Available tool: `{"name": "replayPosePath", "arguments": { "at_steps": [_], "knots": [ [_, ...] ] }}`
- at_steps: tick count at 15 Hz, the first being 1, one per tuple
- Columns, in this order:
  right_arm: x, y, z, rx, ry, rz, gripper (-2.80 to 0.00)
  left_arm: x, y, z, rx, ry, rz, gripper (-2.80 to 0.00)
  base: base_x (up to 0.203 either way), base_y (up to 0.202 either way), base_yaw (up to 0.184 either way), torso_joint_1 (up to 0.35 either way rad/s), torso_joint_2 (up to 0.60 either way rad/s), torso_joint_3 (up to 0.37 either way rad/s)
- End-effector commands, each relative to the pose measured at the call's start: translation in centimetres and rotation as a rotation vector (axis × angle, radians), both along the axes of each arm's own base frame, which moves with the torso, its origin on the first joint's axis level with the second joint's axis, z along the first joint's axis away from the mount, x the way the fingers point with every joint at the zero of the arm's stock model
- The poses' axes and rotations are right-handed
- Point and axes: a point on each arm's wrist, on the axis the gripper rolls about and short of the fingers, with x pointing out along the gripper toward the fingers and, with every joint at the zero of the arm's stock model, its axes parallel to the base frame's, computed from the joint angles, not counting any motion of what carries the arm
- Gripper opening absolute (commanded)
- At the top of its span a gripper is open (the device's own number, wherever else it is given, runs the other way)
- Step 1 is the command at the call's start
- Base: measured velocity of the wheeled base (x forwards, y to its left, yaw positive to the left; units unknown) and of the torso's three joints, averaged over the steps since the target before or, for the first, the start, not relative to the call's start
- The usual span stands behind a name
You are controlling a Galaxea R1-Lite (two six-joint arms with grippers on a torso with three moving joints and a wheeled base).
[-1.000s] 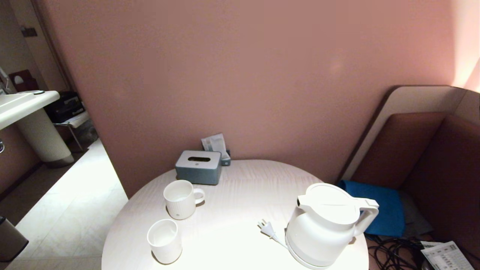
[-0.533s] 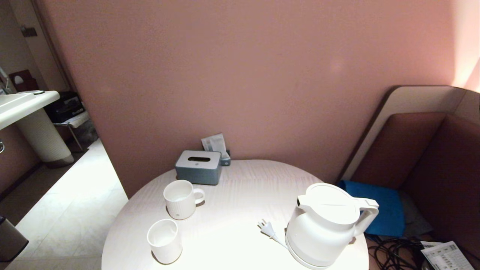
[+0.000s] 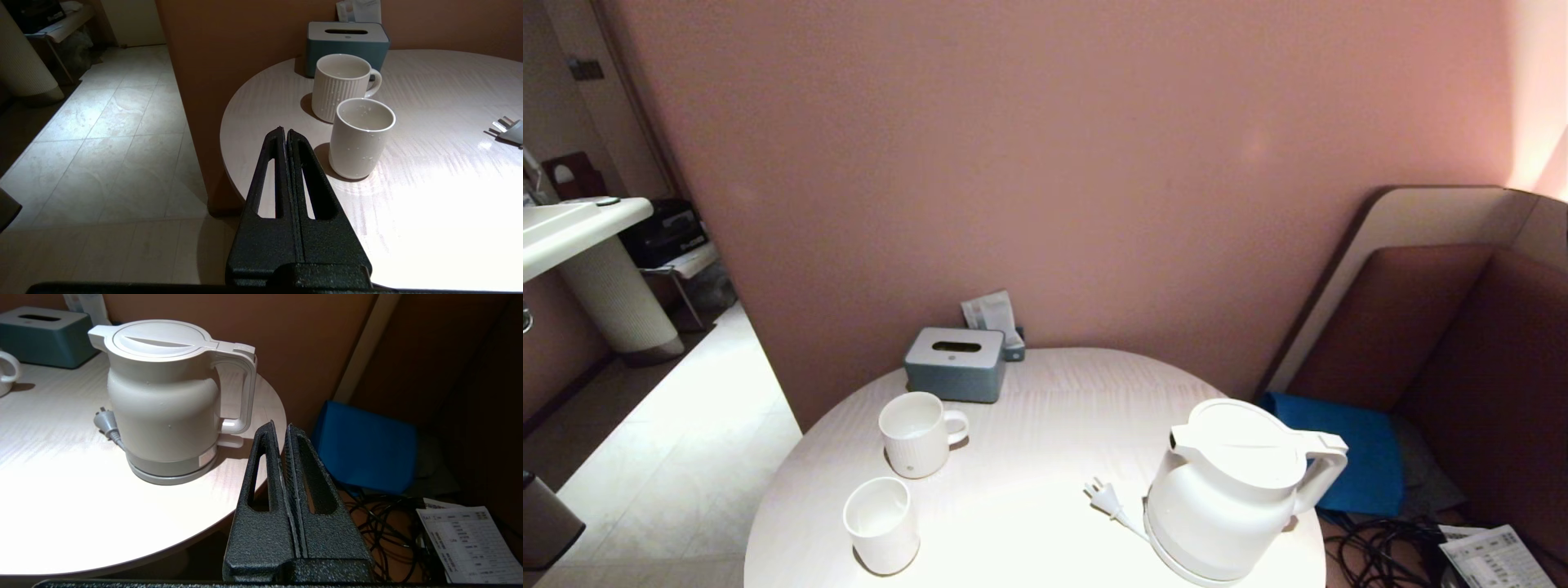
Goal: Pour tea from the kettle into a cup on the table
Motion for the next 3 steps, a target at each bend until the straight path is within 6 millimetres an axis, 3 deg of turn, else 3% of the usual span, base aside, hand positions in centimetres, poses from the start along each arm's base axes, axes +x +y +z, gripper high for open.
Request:
{"name": "replayPosePath", "arguments": {
  "at_steps": [1, 3],
  "knots": [
    [0.01, 0.0, 0.0, 0.007, 0.001, 0.001, -2.8, 0.02, 0.0, -0.03, -0.001, 0.003, 0.001, -2.8, 0.0, 0.0, 0.0, 0.0, 0.0, 0.0],
    [0.01, 0.0, 0.02, 0.012, 0.0, 0.001, -2.8, 0.02, 0.0, -0.01, -0.001, 0.002, 0.001, -2.8, 0.0, 0.0, 0.0, 0.0, 0.0, 0.0]
  ]
}}
